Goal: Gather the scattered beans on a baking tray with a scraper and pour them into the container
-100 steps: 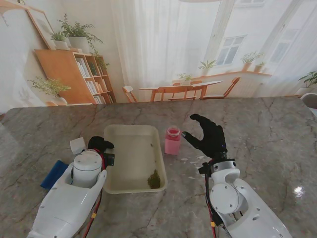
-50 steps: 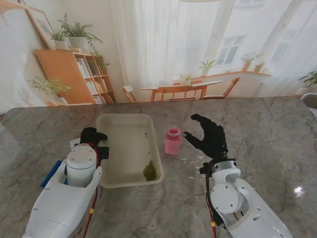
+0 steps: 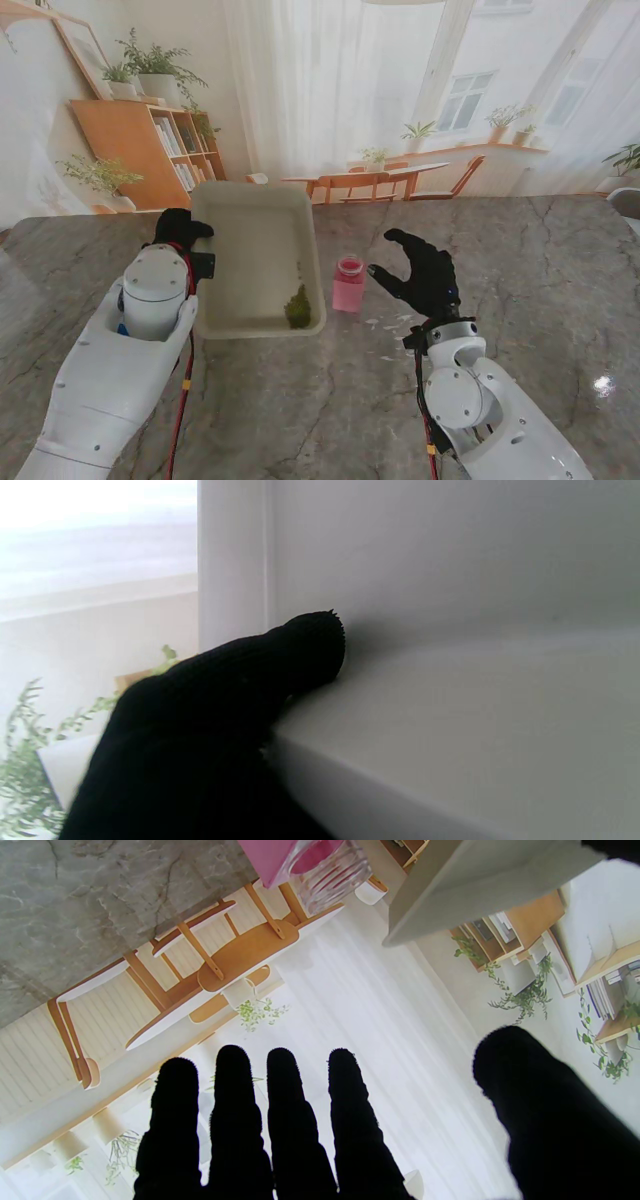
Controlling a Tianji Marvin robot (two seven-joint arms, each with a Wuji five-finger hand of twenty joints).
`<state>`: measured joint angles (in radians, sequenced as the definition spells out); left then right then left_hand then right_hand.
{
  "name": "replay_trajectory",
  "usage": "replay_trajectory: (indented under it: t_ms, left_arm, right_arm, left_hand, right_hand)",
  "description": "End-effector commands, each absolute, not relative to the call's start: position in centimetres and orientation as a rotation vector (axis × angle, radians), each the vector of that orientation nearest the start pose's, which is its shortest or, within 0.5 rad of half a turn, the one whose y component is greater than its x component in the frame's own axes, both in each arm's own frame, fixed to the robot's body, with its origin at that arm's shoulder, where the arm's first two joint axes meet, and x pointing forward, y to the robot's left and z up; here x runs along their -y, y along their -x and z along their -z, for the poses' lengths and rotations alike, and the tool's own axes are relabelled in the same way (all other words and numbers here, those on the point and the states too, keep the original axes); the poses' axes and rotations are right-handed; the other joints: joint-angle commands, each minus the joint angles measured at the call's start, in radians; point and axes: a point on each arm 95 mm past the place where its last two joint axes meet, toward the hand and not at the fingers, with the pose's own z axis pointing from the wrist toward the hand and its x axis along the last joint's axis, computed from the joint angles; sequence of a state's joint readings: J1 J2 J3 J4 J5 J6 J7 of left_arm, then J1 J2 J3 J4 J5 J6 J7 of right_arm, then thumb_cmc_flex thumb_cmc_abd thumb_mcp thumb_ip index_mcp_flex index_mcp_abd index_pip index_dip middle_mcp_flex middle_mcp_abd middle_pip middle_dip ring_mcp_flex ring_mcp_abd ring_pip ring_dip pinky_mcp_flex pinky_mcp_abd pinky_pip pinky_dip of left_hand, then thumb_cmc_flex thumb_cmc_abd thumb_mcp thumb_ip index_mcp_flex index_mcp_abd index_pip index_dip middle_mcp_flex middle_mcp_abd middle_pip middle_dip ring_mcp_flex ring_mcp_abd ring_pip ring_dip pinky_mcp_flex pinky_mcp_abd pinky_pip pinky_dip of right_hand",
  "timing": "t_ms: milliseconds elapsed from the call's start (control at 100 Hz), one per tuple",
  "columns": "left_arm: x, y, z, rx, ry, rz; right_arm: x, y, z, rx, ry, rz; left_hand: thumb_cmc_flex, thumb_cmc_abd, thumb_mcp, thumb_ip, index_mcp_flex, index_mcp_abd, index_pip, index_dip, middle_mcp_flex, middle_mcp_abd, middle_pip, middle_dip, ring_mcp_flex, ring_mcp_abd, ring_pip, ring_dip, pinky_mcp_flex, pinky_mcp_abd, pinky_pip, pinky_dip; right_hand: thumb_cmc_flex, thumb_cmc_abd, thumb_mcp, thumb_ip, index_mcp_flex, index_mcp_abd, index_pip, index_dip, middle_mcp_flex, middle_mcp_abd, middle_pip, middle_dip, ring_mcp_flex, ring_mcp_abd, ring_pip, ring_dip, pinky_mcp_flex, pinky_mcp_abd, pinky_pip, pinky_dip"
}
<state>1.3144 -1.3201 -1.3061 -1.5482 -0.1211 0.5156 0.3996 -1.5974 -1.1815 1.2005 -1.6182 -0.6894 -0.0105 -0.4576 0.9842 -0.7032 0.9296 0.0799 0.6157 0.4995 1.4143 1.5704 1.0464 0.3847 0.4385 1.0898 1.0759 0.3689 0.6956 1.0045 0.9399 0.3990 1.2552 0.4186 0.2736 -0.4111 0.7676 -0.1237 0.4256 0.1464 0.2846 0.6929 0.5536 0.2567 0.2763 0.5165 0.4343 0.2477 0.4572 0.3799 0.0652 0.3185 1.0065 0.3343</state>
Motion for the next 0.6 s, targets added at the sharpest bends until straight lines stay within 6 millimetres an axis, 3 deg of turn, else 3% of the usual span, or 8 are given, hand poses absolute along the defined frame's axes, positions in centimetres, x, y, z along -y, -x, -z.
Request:
replay_trajectory:
  t_ms: [0,330,590]
  left_arm:
    - [-0.8,-49.1,23.3,-0.078,2.208,1.755]
    - [0.8,-51.7,20.2,-0.167,2.137,1.875]
    - [1.2,-53.9,18.5,-0.231,2.082,1.923]
  right_arm:
    - [-1.4,-39.8,28.6,-0.885,-1.286,-1.889]
    - [-1.7,-42.2,24.9,-0.965,-1.166,-1.928]
    - [-3.1,-44.0,22.7,-0.993,-1.095,-1.979]
  left_hand:
    - [0.131,0.004,0.148,0.038,-0.061,0.198,-0.040,0.000,0.025,-0.167,0.072,0.028,0.084,-0.168,0.040,0.028,0.063,-0.230,0.168,0.137]
    - [0.133,0.012,0.137,0.038,-0.063,0.199,-0.039,0.000,0.019,-0.169,0.067,0.026,0.076,-0.169,0.030,0.029,0.060,-0.235,0.153,0.141]
    - [0.135,0.016,0.129,0.038,-0.069,0.199,-0.039,0.000,0.016,-0.170,0.064,0.024,0.073,-0.169,0.022,0.027,0.058,-0.235,0.142,0.143]
  right_hand:
    - [0.007,0.023,-0.021,0.035,0.018,-0.035,0.008,-0.020,0.005,-0.024,-0.009,-0.002,0.009,-0.027,-0.009,0.017,0.004,0.009,-0.009,0.020]
    - [0.009,0.028,-0.023,0.035,0.019,-0.045,0.010,-0.022,0.009,-0.035,-0.010,-0.004,0.013,-0.036,-0.023,0.009,0.007,0.008,-0.010,0.021]
    - [0.014,0.030,-0.025,0.037,0.025,-0.046,0.014,-0.024,0.015,-0.052,-0.005,-0.003,0.023,-0.043,-0.028,0.006,0.016,0.009,-0.010,0.021]
